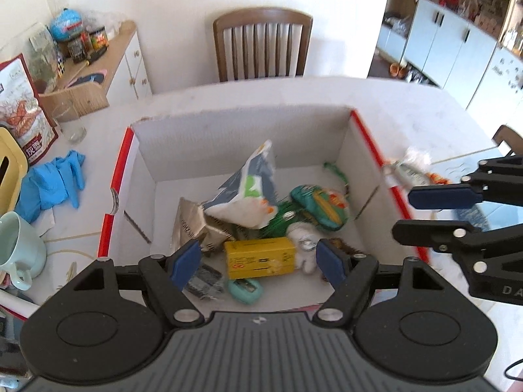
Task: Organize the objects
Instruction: 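Drop the yellow box and bracelet into the red box, opening both grippers, then move both grippers back toward the tape measure keychain and plastic bag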
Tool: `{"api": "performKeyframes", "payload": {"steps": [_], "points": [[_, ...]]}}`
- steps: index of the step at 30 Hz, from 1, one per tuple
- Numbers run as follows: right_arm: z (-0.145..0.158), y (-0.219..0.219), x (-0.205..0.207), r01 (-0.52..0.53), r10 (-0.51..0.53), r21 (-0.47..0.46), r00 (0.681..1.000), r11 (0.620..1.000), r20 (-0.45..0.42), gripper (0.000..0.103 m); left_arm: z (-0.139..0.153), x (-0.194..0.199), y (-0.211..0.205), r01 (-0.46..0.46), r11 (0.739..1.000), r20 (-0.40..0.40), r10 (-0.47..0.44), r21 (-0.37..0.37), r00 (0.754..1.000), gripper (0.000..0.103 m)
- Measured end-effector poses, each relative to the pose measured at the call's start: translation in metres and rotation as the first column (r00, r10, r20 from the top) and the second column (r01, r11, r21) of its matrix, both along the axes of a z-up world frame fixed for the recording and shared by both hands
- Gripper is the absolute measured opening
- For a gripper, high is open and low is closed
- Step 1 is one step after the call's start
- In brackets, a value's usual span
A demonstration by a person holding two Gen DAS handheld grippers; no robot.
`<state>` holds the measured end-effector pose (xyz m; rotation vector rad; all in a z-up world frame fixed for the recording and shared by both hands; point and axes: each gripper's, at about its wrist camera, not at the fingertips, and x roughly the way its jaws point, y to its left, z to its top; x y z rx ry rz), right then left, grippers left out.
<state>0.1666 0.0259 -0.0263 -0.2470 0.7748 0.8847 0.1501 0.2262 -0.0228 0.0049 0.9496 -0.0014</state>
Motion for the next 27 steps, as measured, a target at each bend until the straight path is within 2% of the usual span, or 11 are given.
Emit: {"api": "performKeyframes", "payload": {"steps": [5, 12, 15, 22, 24, 27], "points": [[0.016, -0.018, -0.006, 0.003, -0.004, 0.058, 1.0, 0.998, 0.009, 0.036, 0.019, -0.015, -0.016, 0.007, 1.0, 0.059, -0.007, -0.01, 0.998, 0.077], [0.036, -0.054, -0.016, 0.019, -0.025, 0.135, 0.999, 0.991, 0.044, 0.054, 0.037, -0.033, -0.042, -0.009, 1.0, 0.126, 0.008, 0.007, 0.992, 0.077], [0.041, -0.07, -0.019, 0.011, -0.02, 0.148, 0.998, 0.989, 0.057, 0.058, 0.042, -0.039, -0.053, -0.02, 1.0, 0.147, 0.02, -0.002, 0.989, 0.082], [0.039, -0.11, -0.021, 0.02, -0.03, 0.159, 0.997, 0.987, 0.064, 0.072, 0.039, -0.046, -0.082, -0.045, 0.998, 0.152, 0.049, -0.033, 0.987, 0.083], [0.036, -0.123, -0.02, 0.029, -0.04, 0.159, 0.997, 0.987, 0.064, 0.082, 0.037, -0.047, -0.09, -0.061, 0.997, 0.162, 0.067, -0.044, 0.984, 0.084], [0.03, -0.145, -0.018, 0.049, -0.06, 0.15, 0.996, 0.987, 0.068, 0.088, 0.033, -0.047, -0.104, -0.075, 0.995, 0.173, 0.085, -0.063, 0.981, 0.084]]}}
